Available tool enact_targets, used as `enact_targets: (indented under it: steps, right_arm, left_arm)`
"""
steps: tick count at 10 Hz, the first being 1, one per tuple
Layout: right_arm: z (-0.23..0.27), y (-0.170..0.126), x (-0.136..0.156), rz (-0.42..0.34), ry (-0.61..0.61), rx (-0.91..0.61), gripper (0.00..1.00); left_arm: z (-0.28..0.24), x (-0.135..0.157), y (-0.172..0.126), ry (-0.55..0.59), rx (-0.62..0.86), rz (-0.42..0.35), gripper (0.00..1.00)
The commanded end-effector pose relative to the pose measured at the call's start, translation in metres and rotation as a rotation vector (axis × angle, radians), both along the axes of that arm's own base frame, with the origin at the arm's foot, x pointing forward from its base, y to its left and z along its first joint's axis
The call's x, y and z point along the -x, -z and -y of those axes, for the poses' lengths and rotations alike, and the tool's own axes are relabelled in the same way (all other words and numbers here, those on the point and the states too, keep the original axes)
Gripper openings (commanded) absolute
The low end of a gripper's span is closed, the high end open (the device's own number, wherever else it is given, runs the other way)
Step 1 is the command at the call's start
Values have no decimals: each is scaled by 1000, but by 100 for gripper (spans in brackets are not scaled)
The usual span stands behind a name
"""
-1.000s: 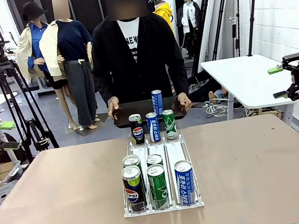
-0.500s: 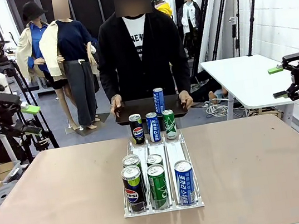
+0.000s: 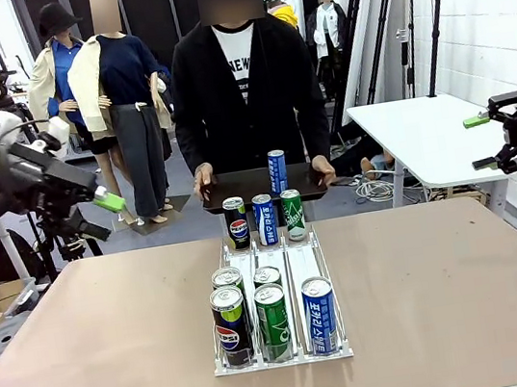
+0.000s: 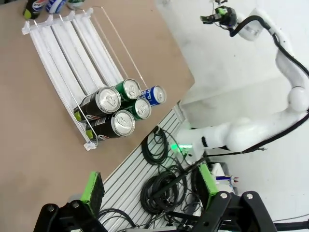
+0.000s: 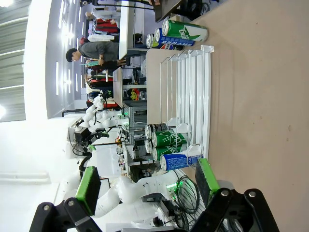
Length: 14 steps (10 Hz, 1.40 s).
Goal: Retrieve and hand over the desired beverage to the person.
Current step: Pick up another can of the same type that the person held from the Automatic Can Dispenser.
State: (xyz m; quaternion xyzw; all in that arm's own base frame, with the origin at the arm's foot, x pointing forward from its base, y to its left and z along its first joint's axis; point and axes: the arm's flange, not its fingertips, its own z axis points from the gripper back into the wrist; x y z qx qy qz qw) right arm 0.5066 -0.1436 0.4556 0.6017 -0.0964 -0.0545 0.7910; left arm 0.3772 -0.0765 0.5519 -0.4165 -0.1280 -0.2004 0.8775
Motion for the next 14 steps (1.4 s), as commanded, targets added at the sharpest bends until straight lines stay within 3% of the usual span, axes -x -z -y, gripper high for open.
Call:
enact_targets:
  steps: [1,9,14]
  right_arm:
    - [-1,0,0,6,2,12,100]
    - [-1,0,0,6,2,12,100]
    - [-1,0,0,6,2,12,100]
  left_arm:
    - [24,8,-2,-37,-84,10,100]
    - [118,30,9,-53,-340,-11,100]
    - [169,29,6,-58,-464,30,100]
